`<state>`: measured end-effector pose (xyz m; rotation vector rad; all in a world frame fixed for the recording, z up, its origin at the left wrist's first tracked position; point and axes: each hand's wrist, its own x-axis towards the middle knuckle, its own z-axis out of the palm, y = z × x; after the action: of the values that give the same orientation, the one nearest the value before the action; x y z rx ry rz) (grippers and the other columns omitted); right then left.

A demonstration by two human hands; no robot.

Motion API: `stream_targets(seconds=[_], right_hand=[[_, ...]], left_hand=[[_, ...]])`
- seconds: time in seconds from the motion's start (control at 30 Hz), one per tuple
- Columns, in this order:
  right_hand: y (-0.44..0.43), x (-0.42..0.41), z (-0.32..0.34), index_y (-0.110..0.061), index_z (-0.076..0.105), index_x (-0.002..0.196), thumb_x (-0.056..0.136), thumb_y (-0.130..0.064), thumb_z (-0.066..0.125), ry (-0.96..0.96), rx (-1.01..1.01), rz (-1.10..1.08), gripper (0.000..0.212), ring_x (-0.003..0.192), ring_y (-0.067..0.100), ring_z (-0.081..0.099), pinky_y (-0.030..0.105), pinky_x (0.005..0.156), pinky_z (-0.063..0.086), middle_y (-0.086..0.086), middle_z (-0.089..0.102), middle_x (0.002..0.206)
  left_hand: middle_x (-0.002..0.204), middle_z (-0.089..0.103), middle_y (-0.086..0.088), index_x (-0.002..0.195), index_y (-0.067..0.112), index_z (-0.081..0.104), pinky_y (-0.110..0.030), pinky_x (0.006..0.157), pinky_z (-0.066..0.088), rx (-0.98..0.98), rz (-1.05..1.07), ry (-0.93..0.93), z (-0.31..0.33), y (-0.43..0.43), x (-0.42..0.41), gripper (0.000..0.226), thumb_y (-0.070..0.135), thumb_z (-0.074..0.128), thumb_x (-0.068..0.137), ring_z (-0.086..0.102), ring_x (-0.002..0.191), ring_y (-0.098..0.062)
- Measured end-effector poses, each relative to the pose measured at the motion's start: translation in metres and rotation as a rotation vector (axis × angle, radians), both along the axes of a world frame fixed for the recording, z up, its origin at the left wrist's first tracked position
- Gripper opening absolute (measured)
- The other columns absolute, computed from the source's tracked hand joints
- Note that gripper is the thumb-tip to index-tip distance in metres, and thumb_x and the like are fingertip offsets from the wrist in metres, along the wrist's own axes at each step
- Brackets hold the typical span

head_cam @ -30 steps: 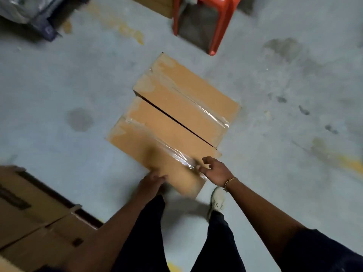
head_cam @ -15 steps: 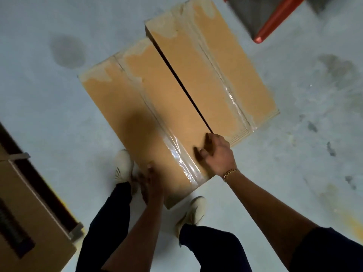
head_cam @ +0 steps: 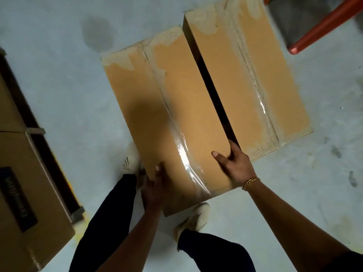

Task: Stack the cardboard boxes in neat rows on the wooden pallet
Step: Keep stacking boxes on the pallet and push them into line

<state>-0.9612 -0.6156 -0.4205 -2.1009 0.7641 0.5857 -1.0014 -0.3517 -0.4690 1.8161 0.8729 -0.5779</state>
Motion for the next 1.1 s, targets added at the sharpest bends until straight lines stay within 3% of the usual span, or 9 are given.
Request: stream_targets(seconds=[0.1, 0.2, 0.33, 0.43, 0.57, 0.67, 0.77, 0.87, 1.1], right_hand=[[0.005, 0.0, 0.022, -0.035, 0.046, 0.147, 0.085, -0.053, 0.075, -0.035, 0.09, 0.004, 0.071, 0.114, 0.011, 0.063, 0.036, 0.103, 0.051, -0.012, 0.066, 0.128], [0.017, 0.001, 0.063, -0.039, 0.045, 0.147, 0.082, -0.056, 0.077, -0.063, 0.156, 0.051, 0.075, 0.119, 0.008, 0.061, 0.036, 0.103, 0.051, -0.015, 0.064, 0.131], [0.04, 0.001, 0.14, -0.036, 0.044, 0.149, 0.086, -0.046, 0.077, -0.122, 0.211, 0.133, 0.072, 0.11, -0.014, 0.057, 0.005, 0.086, 0.044, -0.019, 0.063, 0.129], [0.062, -0.007, 0.207, -0.034, 0.047, 0.147, 0.087, -0.04, 0.077, -0.18, 0.253, 0.181, 0.067, 0.103, -0.027, 0.052, -0.005, 0.077, 0.04, -0.024, 0.062, 0.126], [0.093, -0.029, 0.291, -0.038, 0.05, 0.141, 0.086, -0.04, 0.076, -0.226, 0.328, 0.218, 0.061, 0.105, -0.025, 0.054, 0.008, 0.09, 0.044, -0.027, 0.06, 0.127], [0.125, -0.049, 0.346, -0.041, 0.046, 0.132, 0.088, -0.035, 0.075, -0.263, 0.335, 0.264, 0.052, 0.107, -0.009, 0.054, 0.02, 0.094, 0.041, -0.035, 0.053, 0.118], [0.157, -0.073, 0.377, -0.041, 0.045, 0.137, 0.086, -0.041, 0.075, -0.255, 0.335, 0.299, 0.059, 0.117, 0.007, 0.049, 0.027, 0.097, 0.037, -0.022, 0.055, 0.126], [0.191, -0.098, 0.385, -0.036, 0.052, 0.143, 0.076, -0.055, 0.078, -0.25, 0.332, 0.326, 0.074, 0.119, 0.015, 0.06, 0.032, 0.097, 0.045, -0.011, 0.065, 0.131], [0.306, -0.168, 0.397, -0.043, 0.057, 0.133, 0.08, -0.048, 0.081, -0.251, 0.344, 0.346, 0.058, 0.11, 0.001, 0.063, 0.037, 0.102, 0.051, -0.021, 0.069, 0.12]], left_hand=[[0.118, 0.066, 0.001, 0.14, 0.02, 0.061, -0.03, 0.088, 0.042, -0.012, 0.058, 0.051, 0.038, 0.014, 0.007, 0.068, 0.067, 0.063, 0.091, 0.06, 0.109, -0.019], [0.118, 0.067, 0.003, 0.142, 0.025, 0.059, -0.036, 0.088, 0.047, -0.037, 0.062, 0.027, 0.096, 0.032, 0.007, 0.097, 0.089, 0.057, 0.069, 0.062, 0.106, -0.024], [0.125, 0.069, 0.003, 0.137, 0.029, 0.061, -0.041, 0.096, 0.05, -0.038, 0.123, -0.011, 0.177, 0.056, -0.008, 0.084, 0.087, 0.059, 0.077, 0.062, 0.11, -0.026], [0.121, 0.069, 0.005, 0.137, 0.032, 0.061, -0.043, 0.1, 0.052, -0.027, 0.171, -0.075, 0.248, 0.076, -0.028, 0.077, 0.083, 0.058, 0.081, 0.064, 0.11, -0.027], [0.107, 0.072, 0.019, 0.125, 0.044, 0.065, -0.043, 0.096, 0.055, -0.007, 0.241, -0.161, 0.325, 0.103, -0.067, 0.074, 0.094, 0.056, 0.071, 0.068, 0.104, -0.018], [0.109, 0.074, 0.019, 0.134, 0.049, 0.06, -0.044, 0.097, 0.056, 0.029, 0.253, -0.201, 0.371, 0.129, -0.099, 0.079, 0.096, 0.051, 0.07, 0.069, 0.102, -0.015], [0.095, 0.07, 0.018, 0.139, 0.041, 0.059, -0.032, 0.087, 0.053, 0.083, 0.26, -0.194, 0.41, 0.159, -0.13, 0.076, 0.084, 0.053, 0.077, 0.066, 0.088, -0.009], [0.103, 0.075, 0.013, 0.137, 0.044, 0.06, -0.037, 0.092, 0.056, 0.067, 0.318, -0.165, 0.43, 0.193, -0.164, 0.086, 0.094, 0.05, 0.068, 0.069, 0.099, -0.016], [0.124, 0.071, 0.007, 0.14, 0.043, 0.055, -0.042, 0.104, 0.051, 0.075, 0.325, -0.111, 0.449, 0.307, -0.247, 0.116, 0.11, 0.038, 0.048, 0.065, 0.114, -0.022]])
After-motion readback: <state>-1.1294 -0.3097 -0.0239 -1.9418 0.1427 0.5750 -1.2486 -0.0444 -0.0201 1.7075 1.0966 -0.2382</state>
